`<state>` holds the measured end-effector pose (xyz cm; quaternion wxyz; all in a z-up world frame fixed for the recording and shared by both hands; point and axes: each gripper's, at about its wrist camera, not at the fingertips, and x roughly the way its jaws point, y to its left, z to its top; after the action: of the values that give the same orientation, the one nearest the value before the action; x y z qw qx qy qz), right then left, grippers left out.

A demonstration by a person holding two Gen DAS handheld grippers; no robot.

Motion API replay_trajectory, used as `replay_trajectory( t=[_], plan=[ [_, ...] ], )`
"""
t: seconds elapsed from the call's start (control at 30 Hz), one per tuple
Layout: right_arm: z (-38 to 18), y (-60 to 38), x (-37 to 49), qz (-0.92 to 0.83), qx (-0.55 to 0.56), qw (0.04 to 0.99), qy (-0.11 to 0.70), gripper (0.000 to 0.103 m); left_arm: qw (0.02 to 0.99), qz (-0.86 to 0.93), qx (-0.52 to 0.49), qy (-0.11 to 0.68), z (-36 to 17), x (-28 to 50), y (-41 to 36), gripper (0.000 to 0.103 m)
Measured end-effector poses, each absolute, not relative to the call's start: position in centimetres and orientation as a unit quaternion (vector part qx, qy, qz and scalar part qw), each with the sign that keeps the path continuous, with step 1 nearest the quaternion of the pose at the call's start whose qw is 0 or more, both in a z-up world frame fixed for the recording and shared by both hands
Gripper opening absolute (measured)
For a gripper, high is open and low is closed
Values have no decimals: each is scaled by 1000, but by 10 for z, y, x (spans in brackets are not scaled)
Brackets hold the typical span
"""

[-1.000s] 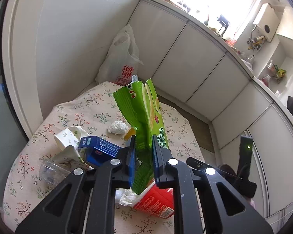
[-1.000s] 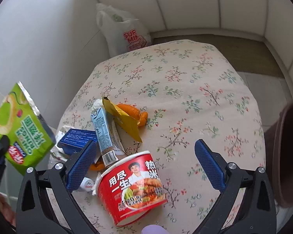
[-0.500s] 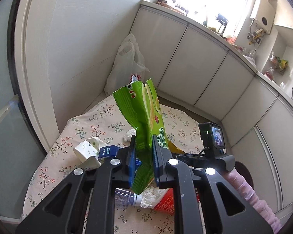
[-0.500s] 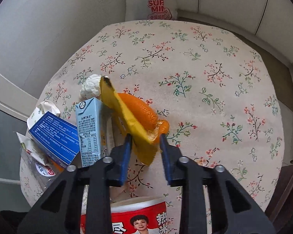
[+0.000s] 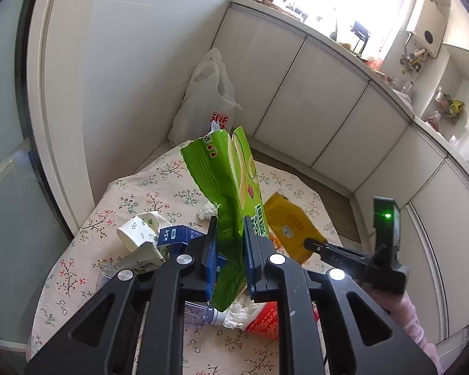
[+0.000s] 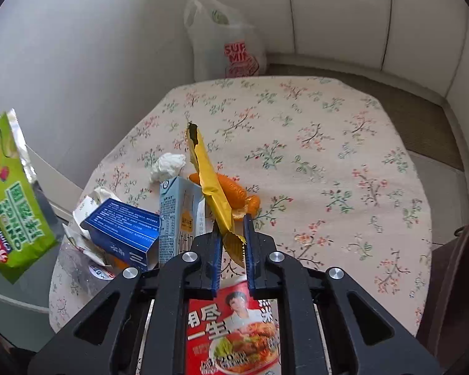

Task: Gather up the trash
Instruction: 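Grasp the yellow packet with the right tool while the left tool lifts the green bag, then drop the yellow packet into the brown bin while the left tool releases the green bag there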

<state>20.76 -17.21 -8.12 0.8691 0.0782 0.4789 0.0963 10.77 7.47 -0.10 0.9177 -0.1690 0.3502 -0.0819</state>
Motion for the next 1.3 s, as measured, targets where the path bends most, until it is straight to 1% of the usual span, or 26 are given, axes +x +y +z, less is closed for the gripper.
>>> replay_trajectory(
  t=[0.17, 0.33, 0.53, 0.6, 0.63, 0.67, 0.73, 0.8, 0.83, 0.87, 1.0, 1.07, 1.17, 1.3],
  plan=[
    [-36, -217, 165, 48, 101, 898, 426, 12, 916, -90, -173, 349, -3, 107, 67, 15],
    [-8, -273, 113, -59, 108, 920, 371, 12, 916, -103, -176, 347, -4, 106, 55, 15],
    [-14, -350, 65, -228, 131, 900, 347, 12, 914, -118, -167, 350, -9, 105, 32, 15],
    [-22, -365, 56, -269, 133, 886, 355, 15, 914, -127, -160, 350, -11, 104, 20, 15],
    [-28, -376, 52, -285, 144, 877, 358, 25, 914, -132, -155, 350, -11, 104, 12, 15],
    [-32, -383, 49, -297, 156, 870, 360, 57, 914, -137, -151, 350, -12, 103, 5, 15],
    [-34, -396, 38, -327, 171, 862, 347, 87, 912, -153, -142, 354, -14, 102, -14, 15],
    [-29, -403, 23, -361, 165, 861, 318, 90, 907, -172, -137, 358, -15, 101, -33, 15],
    [-27, -407, 17, -373, 165, 859, 310, 95, 906, -180, -135, 358, -15, 100, -43, 15],
    [-24, -412, 11, -383, 170, 857, 301, 96, 906, -189, -133, 356, -14, 99, -53, 15],
    [-14, -433, -12, -406, 194, 851, 270, 96, 897, -236, -121, 352, -11, 97, -102, 15],
    [-9, -445, -23, -412, 207, 849, 257, 96, 886, -259, -132, 361, -11, 102, -126, 15],
    [-2, -457, -41, -418, 219, 847, 244, 96, 863, -295, -148, 383, -16, 112, -175, 15],
    [0, -470, -56, -426, 231, 844, 233, 96, 840, -340, -131, 402, -22, 116, -250, 15]
  ],
)
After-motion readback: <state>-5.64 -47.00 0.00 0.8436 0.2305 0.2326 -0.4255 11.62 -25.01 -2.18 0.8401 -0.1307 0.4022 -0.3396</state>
